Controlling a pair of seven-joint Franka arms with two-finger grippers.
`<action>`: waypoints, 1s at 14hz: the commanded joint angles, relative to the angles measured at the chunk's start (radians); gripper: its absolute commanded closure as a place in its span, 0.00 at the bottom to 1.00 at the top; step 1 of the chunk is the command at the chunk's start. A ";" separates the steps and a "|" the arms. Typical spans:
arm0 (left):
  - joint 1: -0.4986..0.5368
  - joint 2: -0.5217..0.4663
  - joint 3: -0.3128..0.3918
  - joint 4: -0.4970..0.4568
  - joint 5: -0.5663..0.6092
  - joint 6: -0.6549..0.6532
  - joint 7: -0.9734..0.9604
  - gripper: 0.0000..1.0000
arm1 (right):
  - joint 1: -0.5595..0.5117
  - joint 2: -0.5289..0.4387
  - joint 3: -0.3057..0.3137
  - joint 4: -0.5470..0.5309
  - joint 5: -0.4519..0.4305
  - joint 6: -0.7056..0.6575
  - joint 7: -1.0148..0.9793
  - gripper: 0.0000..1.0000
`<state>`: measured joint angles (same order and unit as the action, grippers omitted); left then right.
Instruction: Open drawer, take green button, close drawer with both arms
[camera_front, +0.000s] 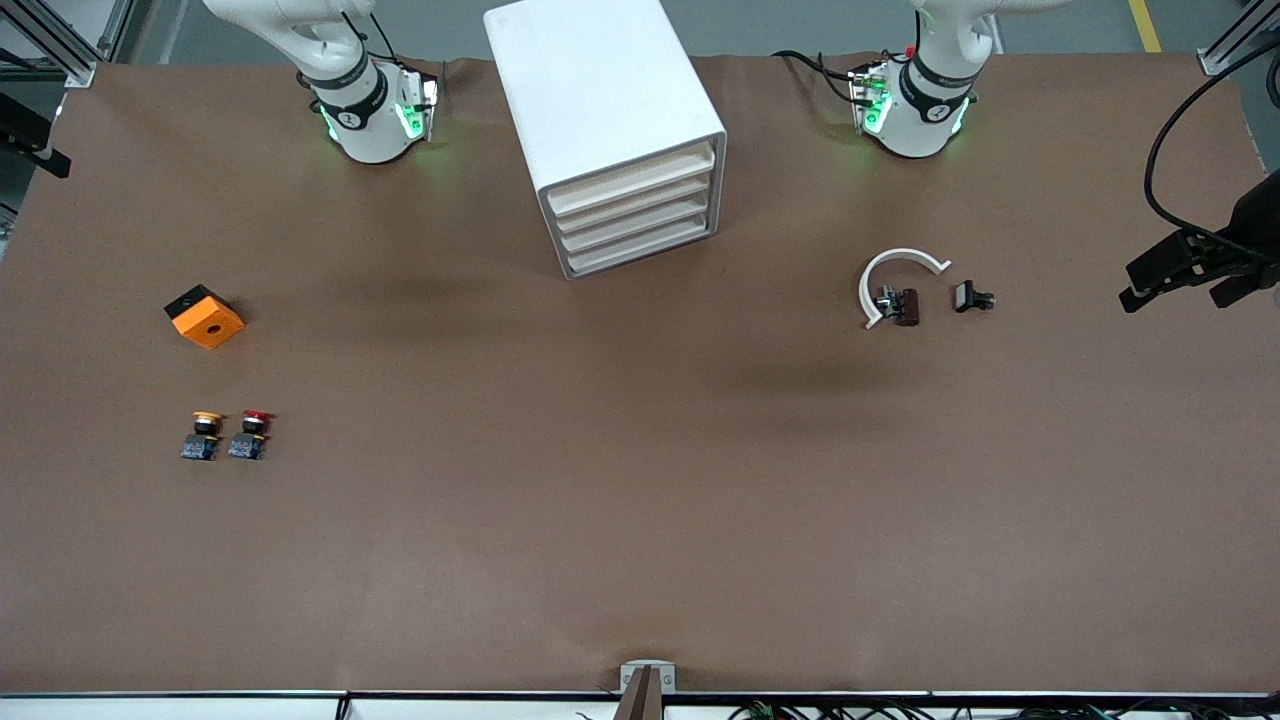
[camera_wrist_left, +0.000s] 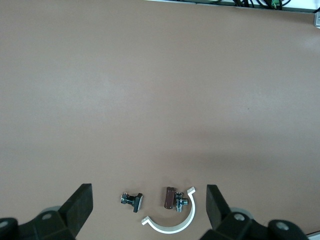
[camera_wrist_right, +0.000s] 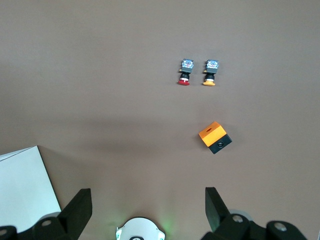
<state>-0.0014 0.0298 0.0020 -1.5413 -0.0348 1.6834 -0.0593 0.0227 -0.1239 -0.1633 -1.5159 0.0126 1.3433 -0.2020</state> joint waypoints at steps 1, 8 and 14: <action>-0.005 0.004 0.007 0.021 0.003 -0.022 -0.002 0.00 | 0.008 -0.010 0.005 0.000 -0.016 -0.010 -0.007 0.00; 0.001 0.009 0.010 0.015 0.006 -0.066 -0.002 0.00 | 0.008 -0.010 0.005 0.002 -0.017 -0.012 -0.008 0.00; 0.055 0.067 0.009 -0.040 -0.002 -0.139 -0.013 0.00 | 0.010 -0.010 0.005 0.002 -0.017 -0.010 -0.005 0.00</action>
<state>0.0609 0.0854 0.0083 -1.5607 -0.0348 1.5580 -0.0616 0.0240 -0.1239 -0.1572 -1.5159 0.0125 1.3430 -0.2023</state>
